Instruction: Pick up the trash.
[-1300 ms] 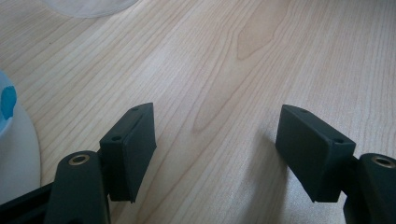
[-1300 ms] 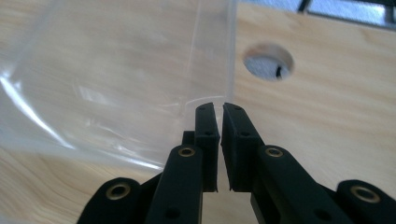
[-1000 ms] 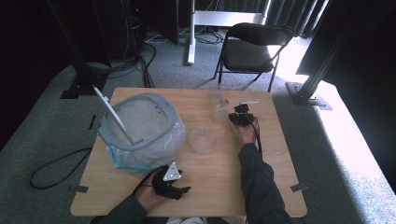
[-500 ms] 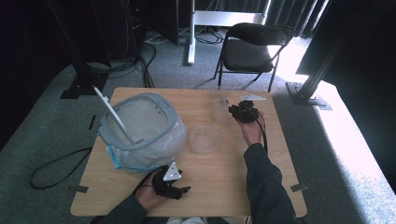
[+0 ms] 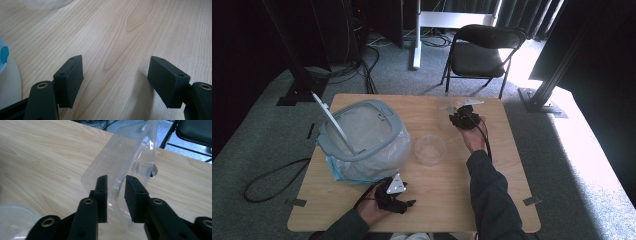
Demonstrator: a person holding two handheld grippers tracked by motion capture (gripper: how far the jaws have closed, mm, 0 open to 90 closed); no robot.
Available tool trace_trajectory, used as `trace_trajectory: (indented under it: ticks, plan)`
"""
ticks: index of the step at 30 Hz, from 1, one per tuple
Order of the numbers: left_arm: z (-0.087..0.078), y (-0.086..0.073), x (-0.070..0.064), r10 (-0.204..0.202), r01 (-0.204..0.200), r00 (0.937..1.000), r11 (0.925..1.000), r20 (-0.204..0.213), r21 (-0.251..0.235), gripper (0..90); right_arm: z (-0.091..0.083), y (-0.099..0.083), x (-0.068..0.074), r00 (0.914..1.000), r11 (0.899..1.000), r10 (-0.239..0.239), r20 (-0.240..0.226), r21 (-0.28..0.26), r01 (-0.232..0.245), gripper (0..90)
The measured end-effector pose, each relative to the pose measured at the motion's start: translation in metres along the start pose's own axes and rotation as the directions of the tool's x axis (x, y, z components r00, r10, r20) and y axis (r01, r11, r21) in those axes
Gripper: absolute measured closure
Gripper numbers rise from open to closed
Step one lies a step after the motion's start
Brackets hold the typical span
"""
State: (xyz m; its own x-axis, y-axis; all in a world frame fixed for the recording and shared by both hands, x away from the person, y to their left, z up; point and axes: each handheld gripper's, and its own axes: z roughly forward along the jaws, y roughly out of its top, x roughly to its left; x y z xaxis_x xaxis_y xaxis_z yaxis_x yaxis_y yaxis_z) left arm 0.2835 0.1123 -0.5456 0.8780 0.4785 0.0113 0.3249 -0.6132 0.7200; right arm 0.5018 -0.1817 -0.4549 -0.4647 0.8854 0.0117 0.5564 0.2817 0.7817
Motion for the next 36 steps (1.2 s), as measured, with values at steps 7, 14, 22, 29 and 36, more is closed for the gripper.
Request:
trace_trajectory:
  ticks: [7,14,22,29,36]
  plan:
    - [0.000,0.000,0.000,0.000,0.000,1.0000,1.0000,0.000,0.000,28.9,-0.001,-0.001,-0.005,0.9999,1.000,0.010,-0.005,0.003,-0.010,80.6]
    - [0.000,0.000,0.000,0.004,-0.004,1.0000,1.0000,0.000,0.004,28.9,-0.002,-0.002,-0.009,1.0000,1.000,-0.006,-0.005,0.002,0.006,83.5]
    - [0.000,0.000,0.000,0.002,-0.002,1.0000,1.0000,-0.001,0.004,28.9,-0.007,-0.003,-0.013,0.9998,1.000,-0.022,-0.005,-0.009,0.022,84.8]
    - [0.000,0.000,0.000,0.000,0.000,1.0000,1.0000,0.000,0.005,28.9,-0.016,-0.001,-0.017,0.9996,0.999,-0.022,-0.015,-0.039,0.021,85.5]
    - [0.000,0.000,0.000,-0.004,0.004,1.0000,1.0000,0.000,-0.001,28.9,-0.024,0.001,-0.016,0.9991,0.997,-0.036,-0.024,-0.072,0.035,85.8]
